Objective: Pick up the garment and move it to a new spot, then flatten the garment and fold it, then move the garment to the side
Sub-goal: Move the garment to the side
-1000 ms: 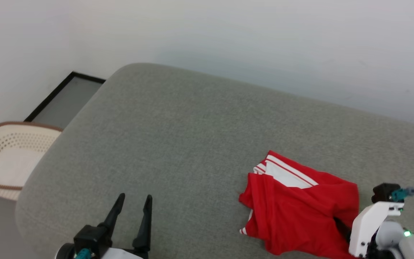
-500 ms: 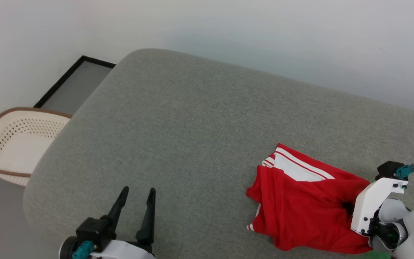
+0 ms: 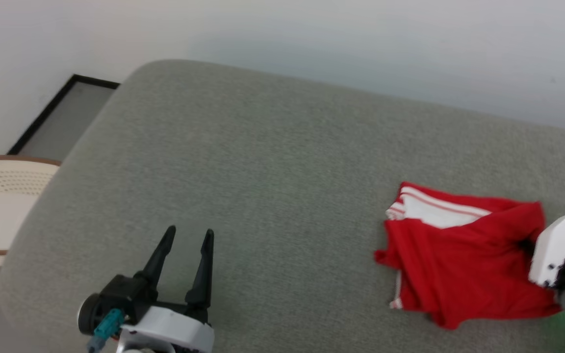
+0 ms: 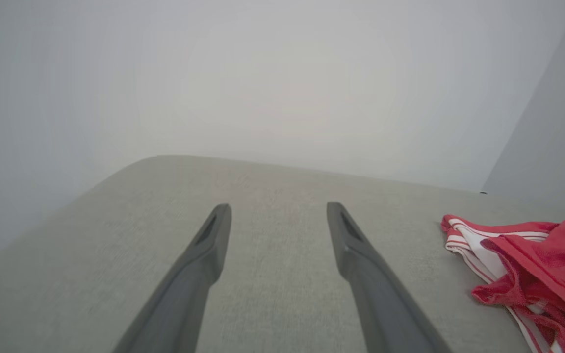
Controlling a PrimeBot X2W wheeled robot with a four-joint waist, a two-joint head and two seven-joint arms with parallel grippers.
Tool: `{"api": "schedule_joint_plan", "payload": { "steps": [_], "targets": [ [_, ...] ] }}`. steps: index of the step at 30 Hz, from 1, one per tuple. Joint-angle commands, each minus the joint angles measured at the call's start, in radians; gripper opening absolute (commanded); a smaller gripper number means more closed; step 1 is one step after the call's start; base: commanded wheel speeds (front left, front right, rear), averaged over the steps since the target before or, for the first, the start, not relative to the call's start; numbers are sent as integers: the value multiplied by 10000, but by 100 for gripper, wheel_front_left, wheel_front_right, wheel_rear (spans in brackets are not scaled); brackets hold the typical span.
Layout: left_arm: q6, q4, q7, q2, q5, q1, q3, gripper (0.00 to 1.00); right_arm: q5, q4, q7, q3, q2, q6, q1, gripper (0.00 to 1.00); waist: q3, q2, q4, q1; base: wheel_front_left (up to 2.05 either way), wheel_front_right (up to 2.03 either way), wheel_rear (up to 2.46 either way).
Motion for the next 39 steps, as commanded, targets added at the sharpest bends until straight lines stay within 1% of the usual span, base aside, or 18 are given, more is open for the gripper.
{"api": "schedule_joint_plan", "payload": {
  "steps": [1,8,18,21,22,28,29,31,34,39],
  "targets": [
    [-20,-93,4,58,49,-216,-66,100,61,-56,-63,-6,-308,-19,-247,0,463,0,-481,0,0,0,0],
    [-20,-452,4,167,64,-829,-249,100,2,-58,-211,141,-1320,-19,-824,0,1246,0,-1082,0,0,0,0],
    [-20,-1137,4,361,243,-1532,-317,100,-210,137,-559,188,-3053,-19,-1681,0,2445,0,-1591,0,0,0,0],
    [-20,-1254,5,428,233,-1708,-311,100,-195,145,-676,286,-3487,-19,-1918,0,2843,0,-1750,0,0,0,0],
    [-20,-1254,5,428,233,-1708,-311,100,-195,145,-676,286,-3487,-19,-1918,0,2843,0,-1750,0,0,0,0],
    [-20,-1480,4,632,336,-2109,-327,100,-128,42,-789,484,-4021,-19,-2436,0,3734,0,-2188,0,0,0,0],
    [-20,-1543,2,680,378,-2250,-359,100,-214,-15,-831,470,-4254,-19,-2561,0,4011,0,-2319,0,0,0,0],
    [-20,-1600,4,700,383,-2320,-363,100,-258,-84,-812,487,-4288,-19,-2641,0,4159,0,-2395,0,0,0,0],
    [-20,-1700,4,783,411,-2530,-395,100,-397,-387,-762,452,-4582,-19,-2844,0,4658,0,-2680,0,0,0,0],
    [-20,-1743,4,845,478,-2708,-419,100,-599,-787,-632,533,-4952,-19,-2984,0,5016,0,-2914,0,0,0,0]
  ]
}}
